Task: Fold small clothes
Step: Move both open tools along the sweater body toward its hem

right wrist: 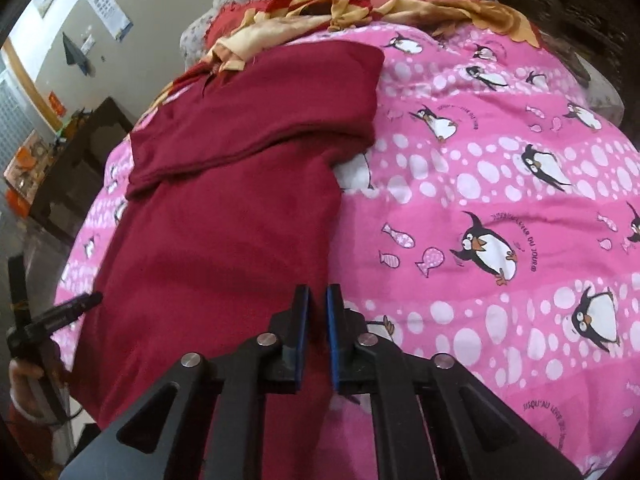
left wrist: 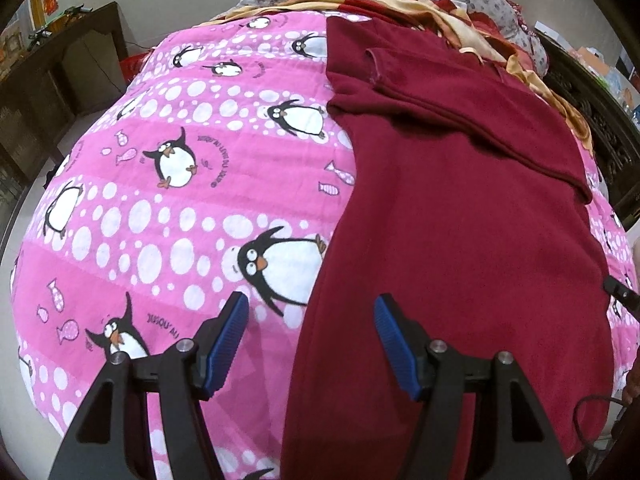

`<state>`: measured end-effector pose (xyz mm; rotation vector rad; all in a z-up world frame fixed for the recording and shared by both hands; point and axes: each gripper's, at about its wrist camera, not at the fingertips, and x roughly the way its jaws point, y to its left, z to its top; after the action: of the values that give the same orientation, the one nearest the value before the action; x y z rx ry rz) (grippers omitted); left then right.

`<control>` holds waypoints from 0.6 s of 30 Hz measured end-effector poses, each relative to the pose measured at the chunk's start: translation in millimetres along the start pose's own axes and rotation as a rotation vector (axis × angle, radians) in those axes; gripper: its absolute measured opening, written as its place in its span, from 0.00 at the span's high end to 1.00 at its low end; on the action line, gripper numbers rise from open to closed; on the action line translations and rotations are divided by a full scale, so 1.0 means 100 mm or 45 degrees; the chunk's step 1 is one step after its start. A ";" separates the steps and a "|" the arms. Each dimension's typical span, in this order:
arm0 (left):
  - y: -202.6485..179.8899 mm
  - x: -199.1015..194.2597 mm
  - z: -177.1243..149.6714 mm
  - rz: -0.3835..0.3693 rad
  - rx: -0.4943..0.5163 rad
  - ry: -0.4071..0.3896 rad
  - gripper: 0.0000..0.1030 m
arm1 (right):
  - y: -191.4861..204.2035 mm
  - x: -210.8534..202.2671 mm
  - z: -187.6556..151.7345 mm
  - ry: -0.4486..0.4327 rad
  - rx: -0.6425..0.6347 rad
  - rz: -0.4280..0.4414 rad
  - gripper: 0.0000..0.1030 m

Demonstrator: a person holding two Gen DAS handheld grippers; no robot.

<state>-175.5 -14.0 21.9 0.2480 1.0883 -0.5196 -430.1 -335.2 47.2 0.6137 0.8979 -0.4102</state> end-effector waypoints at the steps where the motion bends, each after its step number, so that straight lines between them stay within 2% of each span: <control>1: 0.01 -0.01 -0.01 -0.002 0.000 0.002 0.33 | -0.03 -0.04 0.00 -0.003 0.013 0.012 0.76; 3: 0.03 -0.02 -0.03 -0.002 0.003 0.007 0.33 | -0.06 -0.12 -0.01 0.007 0.021 0.021 0.71; 9: 0.06 -0.05 -0.11 -0.004 0.020 0.025 0.33 | -0.18 -0.45 -0.11 0.110 -0.109 -0.040 0.68; 11: 0.06 -0.08 -0.13 -0.008 0.027 0.026 0.33 | -0.23 -0.65 -0.14 0.154 -0.225 -0.112 0.67; 14: 0.08 -0.11 -0.17 -0.012 0.027 0.030 0.33 | -0.34 -0.98 -0.13 0.151 -0.296 -0.199 0.63; 16: 0.09 -0.12 -0.20 -0.017 0.020 0.038 0.33 | -0.40 -1.18 -0.10 0.125 -0.263 -0.163 0.55; 18: 0.10 -0.13 -0.23 -0.029 0.012 0.053 0.33 | -0.40 -1.26 -0.14 0.117 -0.247 -0.082 0.45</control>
<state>-193.0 8.5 22.7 0.2554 1.1306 -0.5422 -532.4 -346.7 131.3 0.4287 1.0336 -0.3497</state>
